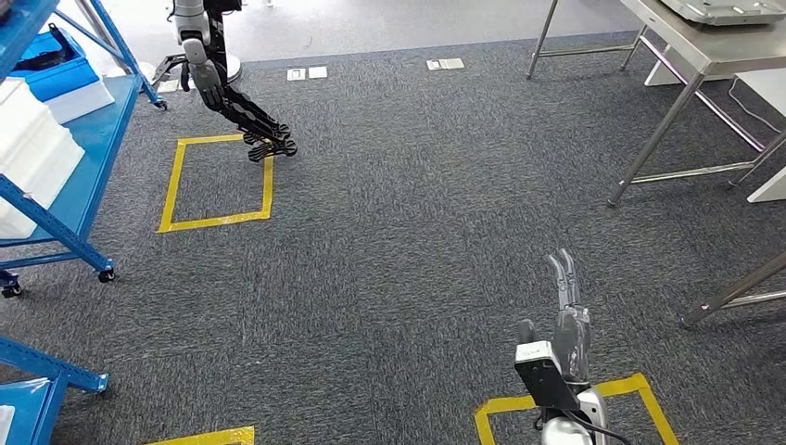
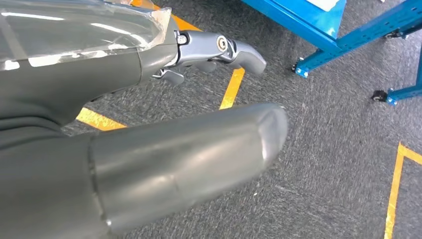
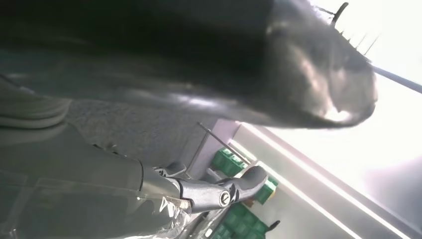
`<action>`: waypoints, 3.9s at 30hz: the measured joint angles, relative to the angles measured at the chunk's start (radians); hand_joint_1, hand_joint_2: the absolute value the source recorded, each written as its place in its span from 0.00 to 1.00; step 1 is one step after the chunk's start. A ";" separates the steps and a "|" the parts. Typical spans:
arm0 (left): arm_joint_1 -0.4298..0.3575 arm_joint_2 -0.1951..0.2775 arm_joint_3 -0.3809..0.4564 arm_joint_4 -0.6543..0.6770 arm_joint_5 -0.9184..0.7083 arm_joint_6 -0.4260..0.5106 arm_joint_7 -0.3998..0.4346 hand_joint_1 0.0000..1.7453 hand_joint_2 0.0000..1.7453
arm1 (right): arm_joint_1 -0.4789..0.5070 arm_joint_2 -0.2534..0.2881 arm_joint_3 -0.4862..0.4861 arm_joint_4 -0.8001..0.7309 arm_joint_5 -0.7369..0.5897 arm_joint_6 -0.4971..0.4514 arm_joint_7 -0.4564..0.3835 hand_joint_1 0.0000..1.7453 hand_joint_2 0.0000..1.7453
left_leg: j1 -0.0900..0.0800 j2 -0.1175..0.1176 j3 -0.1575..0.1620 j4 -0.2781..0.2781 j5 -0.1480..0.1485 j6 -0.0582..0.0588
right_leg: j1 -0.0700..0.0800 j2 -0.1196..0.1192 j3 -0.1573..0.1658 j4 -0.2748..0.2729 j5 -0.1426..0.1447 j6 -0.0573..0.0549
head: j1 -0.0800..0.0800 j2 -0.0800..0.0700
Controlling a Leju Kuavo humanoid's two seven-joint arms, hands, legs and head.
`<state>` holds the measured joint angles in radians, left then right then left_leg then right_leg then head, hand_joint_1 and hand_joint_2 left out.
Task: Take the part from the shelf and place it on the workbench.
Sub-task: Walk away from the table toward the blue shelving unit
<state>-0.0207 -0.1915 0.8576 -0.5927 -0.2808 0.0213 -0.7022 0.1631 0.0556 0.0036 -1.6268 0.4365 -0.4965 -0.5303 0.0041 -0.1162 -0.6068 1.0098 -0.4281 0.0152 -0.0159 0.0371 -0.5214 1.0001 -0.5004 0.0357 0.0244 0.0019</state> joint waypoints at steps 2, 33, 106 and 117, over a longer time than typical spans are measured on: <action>0.000 0.000 0.000 0.000 0.000 0.001 0.000 0.00 0.00 | 0.000 0.001 0.000 -0.006 0.005 0.001 0.002 0.00 0.00 | 0.001 0.031 -0.015 0.028 -0.020 -0.009 | -0.005 -0.019 0.002 -0.004 0.006 -0.017 | -0.001 0.000; -0.028 0.013 0.000 0.012 -0.012 0.004 0.000 0.00 0.00 | -0.001 0.028 -0.025 -0.038 0.042 0.026 0.020 0.00 0.00 | 0.000 0.038 -0.016 0.042 -0.034 -0.008 | -0.006 -0.026 -0.004 -0.002 0.013 -0.023 | 0.001 0.000; -0.053 0.036 0.000 0.034 -0.014 0.012 0.000 0.00 0.00 | -0.004 0.049 -0.046 -0.053 0.055 0.060 0.016 0.00 0.00 | -0.003 0.176 0.013 0.037 -0.036 0.005 | 0.013 -0.128 -0.015 0.008 0.011 -0.032 | -0.007 0.000; -0.051 0.036 0.000 0.035 -0.013 0.013 0.000 0.00 0.00 | -0.010 0.048 -0.044 -0.048 0.054 0.064 0.014 0.00 0.00 | 0.002 0.095 0.026 -0.020 -0.007 0.037 | 0.006 -0.044 -0.135 0.281 -0.116 -0.015 | -0.001 0.000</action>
<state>-0.0716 -0.1557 0.8574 -0.5574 -0.2938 0.0346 -0.7020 0.1528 0.1037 -0.0408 -1.6747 0.4901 -0.4330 -0.5161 0.0063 -0.0212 -0.5807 0.9899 -0.4350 0.0518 -0.0102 -0.0072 -0.6568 1.2807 -0.6161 0.0208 0.0231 0.0019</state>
